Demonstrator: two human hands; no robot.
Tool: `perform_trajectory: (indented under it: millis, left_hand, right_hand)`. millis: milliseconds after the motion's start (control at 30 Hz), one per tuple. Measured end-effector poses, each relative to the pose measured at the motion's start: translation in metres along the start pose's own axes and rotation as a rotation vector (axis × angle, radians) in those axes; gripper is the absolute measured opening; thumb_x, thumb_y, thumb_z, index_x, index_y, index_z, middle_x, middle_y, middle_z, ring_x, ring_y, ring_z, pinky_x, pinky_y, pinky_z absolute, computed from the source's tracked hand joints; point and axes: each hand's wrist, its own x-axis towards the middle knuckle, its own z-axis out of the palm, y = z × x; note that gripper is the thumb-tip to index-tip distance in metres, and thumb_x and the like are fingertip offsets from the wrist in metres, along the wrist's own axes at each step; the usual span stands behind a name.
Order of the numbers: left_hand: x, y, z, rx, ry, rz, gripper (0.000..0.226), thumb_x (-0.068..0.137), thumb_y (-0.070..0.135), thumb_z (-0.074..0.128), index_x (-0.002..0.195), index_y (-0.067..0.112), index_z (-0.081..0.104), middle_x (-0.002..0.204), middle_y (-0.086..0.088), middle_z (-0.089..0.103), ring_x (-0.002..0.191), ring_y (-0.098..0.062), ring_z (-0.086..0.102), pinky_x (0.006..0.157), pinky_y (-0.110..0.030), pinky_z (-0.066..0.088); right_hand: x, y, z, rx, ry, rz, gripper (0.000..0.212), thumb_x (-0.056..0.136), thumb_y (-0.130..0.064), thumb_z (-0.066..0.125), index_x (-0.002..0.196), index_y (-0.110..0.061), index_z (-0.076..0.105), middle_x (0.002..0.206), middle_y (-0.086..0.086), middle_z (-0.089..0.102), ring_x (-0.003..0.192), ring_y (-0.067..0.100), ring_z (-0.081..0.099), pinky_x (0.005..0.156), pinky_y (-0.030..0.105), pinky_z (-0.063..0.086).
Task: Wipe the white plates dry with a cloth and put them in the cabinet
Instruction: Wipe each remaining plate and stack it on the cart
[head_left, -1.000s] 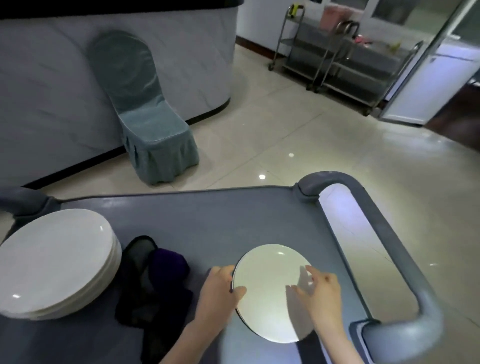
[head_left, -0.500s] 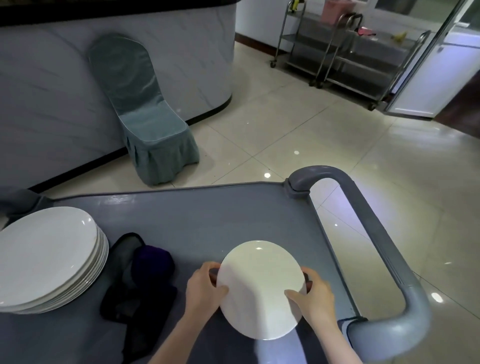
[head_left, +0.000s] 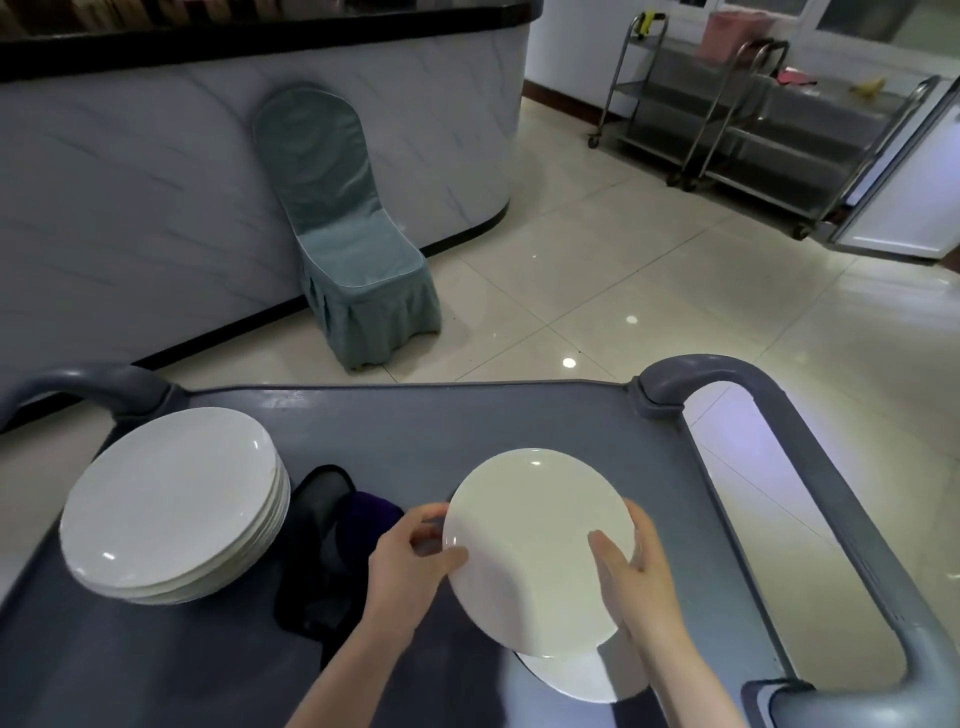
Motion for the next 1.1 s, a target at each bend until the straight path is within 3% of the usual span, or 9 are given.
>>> perform_trajectory:
  millis: [167,267,333,467,567,733,867,1000,1100]
  left_hand:
    - [0.017,0.002,-0.040,0.077,0.004,0.061,0.027,0.085,0.010,0.071,0.102,0.030,0.077,0.088,0.009,0.077,0.085,-0.009,0.071,0.088,-0.035,0.057]
    - [0.030,-0.009,-0.060,0.392,0.252,0.221,0.021,0.086,0.018,0.072,0.106,0.023,0.075,0.094,0.014,0.070,0.090,-0.004,0.064,0.089,-0.028,0.052]
    - [0.039,-0.016,-0.071,0.555,0.314,0.258,0.035,0.086,0.023,0.074,0.120,0.021,0.067,0.109,0.009,0.060,0.105,-0.012,0.053,0.092,-0.027,0.045]
    - [0.058,-0.027,-0.083,0.701,0.152,0.075,0.058,0.086,0.026,0.073,0.139,0.016,0.051,0.124,-0.002,0.052,0.108,-0.014,0.050,0.090,-0.024,0.043]
    - [0.068,-0.027,-0.089,0.663,0.109,0.006,0.038,0.083,0.021,0.076,0.119,0.016,0.062,0.100,0.004,0.059,0.089,-0.009,0.055,0.074,-0.019,0.041]
    - [0.068,-0.015,-0.093,0.172,0.110,-0.061,0.018,0.079,0.012,0.078,0.083,0.021,0.062,0.084,0.006,0.063,0.079,-0.009,0.060,0.064,-0.018,0.041]
    - [0.049,0.018,-0.087,-0.077,0.041,0.080,0.038,0.076,-0.005,0.069,0.060,0.027,0.053,0.057,0.014,0.049,0.055,-0.003,0.044,0.055,-0.011,0.038]
    - [0.020,0.047,-0.081,0.085,-0.302,0.281,0.037,0.071,-0.006,0.063,0.066,0.028,0.047,0.059,0.011,0.048,0.052,-0.007,0.041,0.055,-0.013,0.033]
    - [0.005,0.045,-0.075,0.418,-0.543,0.373,0.023,0.074,0.021,0.072,0.092,0.027,0.059,0.093,0.015,0.063,0.089,-0.002,0.062,0.079,-0.012,0.044]
  right_hand:
    - [-0.001,-0.008,0.041,0.133,0.096,0.078,0.030,0.100,-0.020,0.052,0.118,-0.040,0.065,0.114,-0.011,0.072,0.104,0.013,0.069,0.092,0.040,0.056]
    - [0.000,-0.015,0.056,0.165,0.108,0.097,0.031,0.102,-0.017,0.050,0.119,-0.035,0.067,0.108,-0.014,0.073,0.093,0.003,0.071,0.076,0.025,0.056]
    - [0.001,-0.018,0.061,0.163,0.115,0.106,0.032,0.101,-0.016,0.050,0.113,-0.039,0.069,0.096,-0.022,0.074,0.081,-0.006,0.070,0.068,0.021,0.052]
    - [-0.001,-0.017,0.065,0.164,0.127,0.135,0.031,0.101,-0.016,0.052,0.114,-0.037,0.070,0.103,-0.018,0.074,0.089,-0.001,0.070,0.074,0.024,0.052]
    - [-0.004,-0.017,0.065,0.170,0.138,0.150,0.031,0.100,-0.017,0.053,0.113,-0.039,0.071,0.101,-0.020,0.074,0.086,-0.002,0.070,0.072,0.025,0.052]
    - [-0.011,-0.021,0.068,0.171,0.135,0.163,0.031,0.098,-0.021,0.054,0.105,-0.045,0.072,0.095,-0.024,0.074,0.079,-0.001,0.071,0.070,0.029,0.053]
    - [-0.018,-0.027,0.075,0.140,0.122,0.121,0.034,0.099,-0.021,0.053,0.102,-0.048,0.072,0.094,-0.027,0.072,0.078,-0.003,0.070,0.072,0.030,0.053]
    - [-0.024,-0.034,0.086,0.156,0.110,0.105,0.033,0.100,-0.020,0.051,0.106,-0.044,0.073,0.099,-0.020,0.075,0.088,0.002,0.071,0.075,0.030,0.054]
    - [-0.024,-0.040,0.090,0.211,0.139,0.084,0.029,0.102,-0.017,0.050,0.111,-0.034,0.072,0.108,-0.011,0.074,0.097,0.008,0.070,0.084,0.034,0.056]
